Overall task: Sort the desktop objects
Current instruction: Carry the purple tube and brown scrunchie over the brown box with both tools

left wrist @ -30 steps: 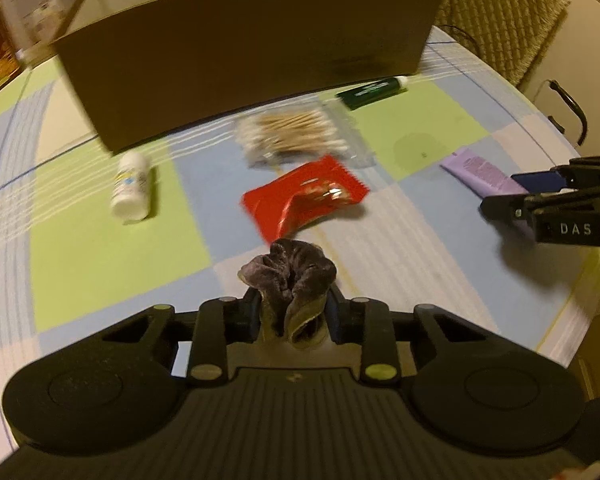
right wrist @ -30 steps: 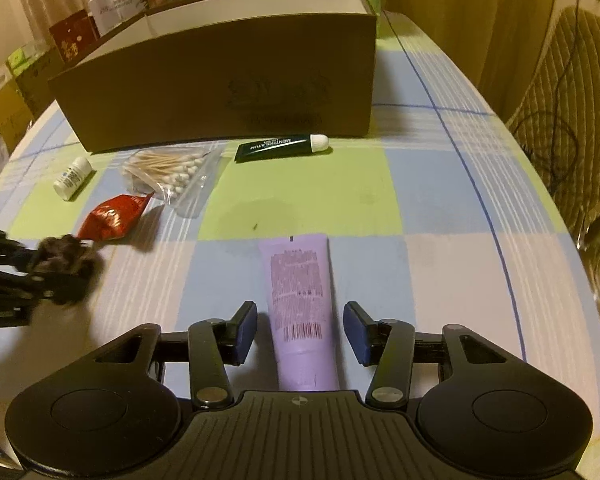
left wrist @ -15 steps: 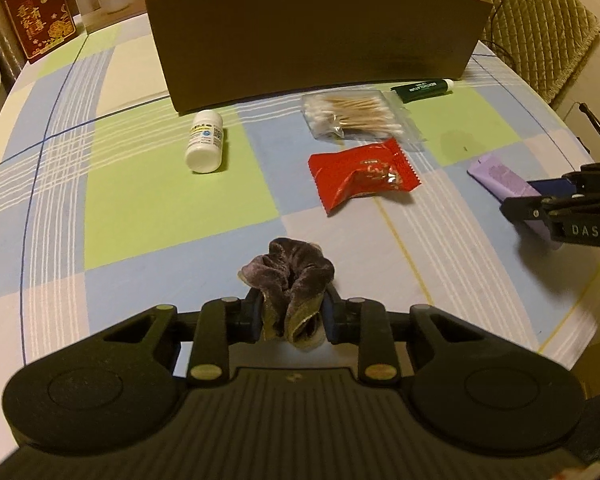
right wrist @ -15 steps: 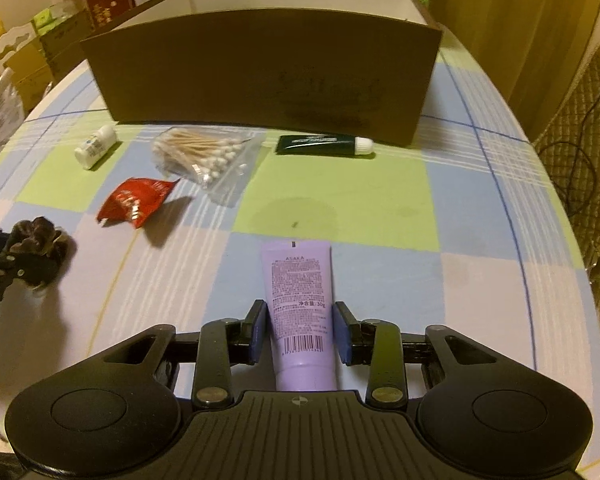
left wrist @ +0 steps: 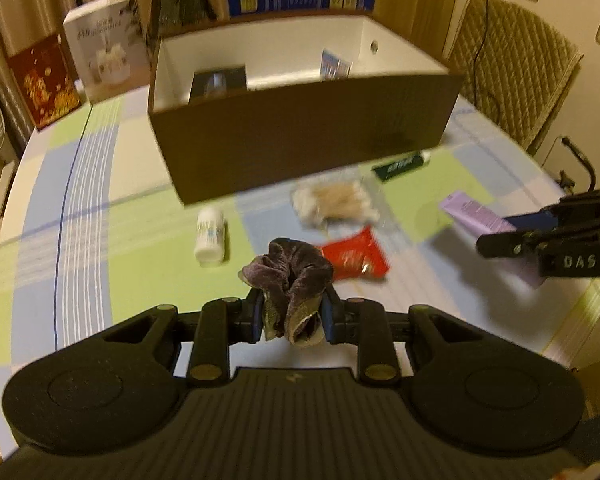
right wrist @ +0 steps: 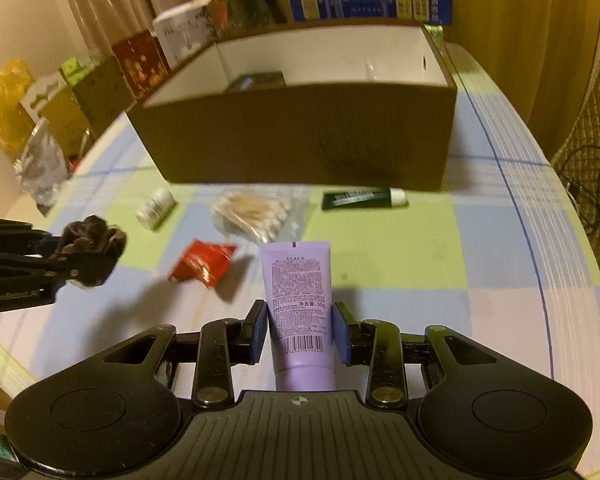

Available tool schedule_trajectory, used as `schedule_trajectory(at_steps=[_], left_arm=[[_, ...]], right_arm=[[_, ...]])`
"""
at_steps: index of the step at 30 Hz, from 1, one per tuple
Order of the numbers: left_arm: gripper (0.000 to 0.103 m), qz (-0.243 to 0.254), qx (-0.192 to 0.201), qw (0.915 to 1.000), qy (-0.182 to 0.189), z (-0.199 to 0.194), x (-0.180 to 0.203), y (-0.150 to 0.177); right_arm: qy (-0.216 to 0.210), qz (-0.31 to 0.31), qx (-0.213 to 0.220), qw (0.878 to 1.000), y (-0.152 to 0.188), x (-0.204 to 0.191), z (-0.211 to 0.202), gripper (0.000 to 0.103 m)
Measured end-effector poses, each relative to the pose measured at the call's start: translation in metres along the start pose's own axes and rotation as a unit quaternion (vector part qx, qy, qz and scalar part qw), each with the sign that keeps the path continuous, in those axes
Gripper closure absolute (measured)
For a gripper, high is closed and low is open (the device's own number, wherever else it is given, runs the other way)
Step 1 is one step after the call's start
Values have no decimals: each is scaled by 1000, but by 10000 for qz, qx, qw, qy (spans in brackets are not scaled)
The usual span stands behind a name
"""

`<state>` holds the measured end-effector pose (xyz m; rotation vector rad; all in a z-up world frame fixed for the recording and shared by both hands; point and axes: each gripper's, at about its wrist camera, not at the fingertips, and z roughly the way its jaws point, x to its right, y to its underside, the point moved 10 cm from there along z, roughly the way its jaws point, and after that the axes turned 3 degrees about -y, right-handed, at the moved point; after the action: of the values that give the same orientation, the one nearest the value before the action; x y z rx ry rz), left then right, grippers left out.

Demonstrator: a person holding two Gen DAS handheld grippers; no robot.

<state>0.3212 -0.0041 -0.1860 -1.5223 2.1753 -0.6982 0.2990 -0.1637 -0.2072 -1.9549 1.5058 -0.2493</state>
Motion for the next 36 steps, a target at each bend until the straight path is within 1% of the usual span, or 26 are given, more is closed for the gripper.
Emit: schedule_trajectory(at_steps=[4, 8, 21, 30, 36], left_arm=[[80, 27, 176, 9998, 66, -5, 2, -24], [80, 65, 330, 9994, 69, -6, 1, -48], [80, 224, 675, 9974, 101, 8, -5, -122], [80, 200, 729, 9968, 247, 42, -14, -180], [80, 216, 621, 9973, 326, 77, -17, -216]], right_arm=[[-138, 12, 139, 9998, -16, -7, -6, 71], [-230, -49, 319, 9992, -40, -11, -9, 71], [-298, -187, 825, 9960, -121, -3, -12, 71], [-294, -72, 1022, 9943, -189, 10, 9, 71], [-239, 1, 922, 9955, -227, 24, 45, 71]])
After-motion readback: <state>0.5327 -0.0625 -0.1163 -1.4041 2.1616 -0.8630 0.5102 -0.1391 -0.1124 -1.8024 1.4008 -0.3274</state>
